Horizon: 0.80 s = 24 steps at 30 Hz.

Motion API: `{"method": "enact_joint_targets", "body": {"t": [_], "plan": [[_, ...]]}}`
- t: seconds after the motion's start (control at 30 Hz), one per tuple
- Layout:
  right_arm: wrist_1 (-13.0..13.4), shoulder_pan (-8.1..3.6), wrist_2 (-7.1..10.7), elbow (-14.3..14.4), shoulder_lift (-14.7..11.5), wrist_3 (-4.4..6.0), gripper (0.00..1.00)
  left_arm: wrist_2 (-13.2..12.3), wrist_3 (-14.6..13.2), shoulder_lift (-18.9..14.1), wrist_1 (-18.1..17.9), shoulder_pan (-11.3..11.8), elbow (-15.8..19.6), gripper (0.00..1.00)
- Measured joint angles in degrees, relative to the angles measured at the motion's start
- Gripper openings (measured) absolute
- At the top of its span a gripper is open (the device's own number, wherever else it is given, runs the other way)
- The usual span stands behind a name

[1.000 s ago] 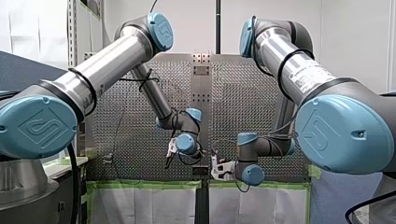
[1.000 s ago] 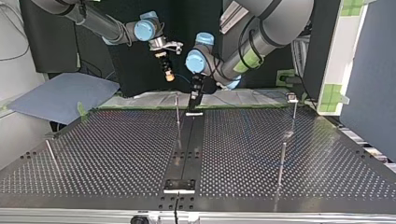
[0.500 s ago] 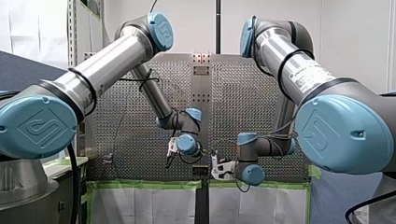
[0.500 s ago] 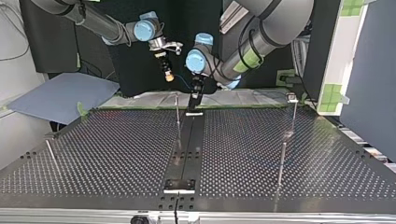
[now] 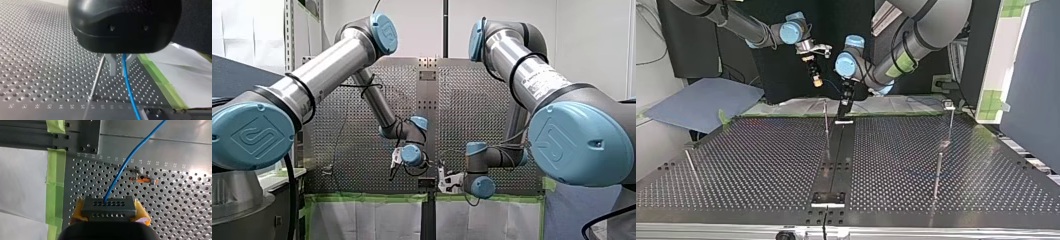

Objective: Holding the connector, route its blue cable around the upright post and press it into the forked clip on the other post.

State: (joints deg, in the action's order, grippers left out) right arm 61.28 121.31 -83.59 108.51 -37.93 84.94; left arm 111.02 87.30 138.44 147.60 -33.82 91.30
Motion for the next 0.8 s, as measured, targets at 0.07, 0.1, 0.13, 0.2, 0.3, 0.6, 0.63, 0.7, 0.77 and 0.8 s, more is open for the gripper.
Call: {"method": "enact_joint_targets", "body": {"t": [0.07,0.1,0.13,0.2,0.3,0.6,0.63,0.7,0.77,0.8], "plan": [[0.0,0.0,0.0,0.0,0.0,-0.01,0.0,-0.12,-0.18,0.0,0.01,0.02,0.0,0.03],[-0.01,-0.01,0.0,0.0,0.0,-0.02,0.0,-0.15,-0.34,-0.01,0.02,0.02,0.0,0.03],[0.02,-0.03,0.0,0.0,0.0,-0.02,0.0,-0.18,-0.5,0.0,0.03,0.03,0.0,0.0],[0.07,-0.08,0.0,0.0,0.01,-0.02,0.0,-0.21,-0.78,-0.03,0.05,0.02,0.0,0.0],[0.13,-0.13,-0.04,0.0,0.01,-0.02,0.0,-0.23,-1.0,-0.02,0.05,0.0,0.0,0.0],[0.06,-0.48,-0.27,0.0,0.0,0.02,0.0,-0.36,-2.85,-0.03,-0.2,-0.58,0.0,0.0],[0.11,-0.56,-0.3,0.0,0.0,0.08,0.0,-0.38,-2.96,-0.02,-0.37,-0.7,0.0,0.0],[0.21,-0.71,-0.33,0.0,0.0,0.21,0.0,-0.39,-3.09,0.0,-0.92,-1.05,0.0,0.0],[0.3,-0.9,-0.37,-0.06,0.0,0.34,0.0,-0.39,-3.1,0.0,-1.43,-1.38,0.0,0.0],[0.32,-1.0,-0.37,-0.11,0.0,0.38,0.0,-0.36,-3.09,0.0,-1.61,-1.5,0.0,0.0]]}}
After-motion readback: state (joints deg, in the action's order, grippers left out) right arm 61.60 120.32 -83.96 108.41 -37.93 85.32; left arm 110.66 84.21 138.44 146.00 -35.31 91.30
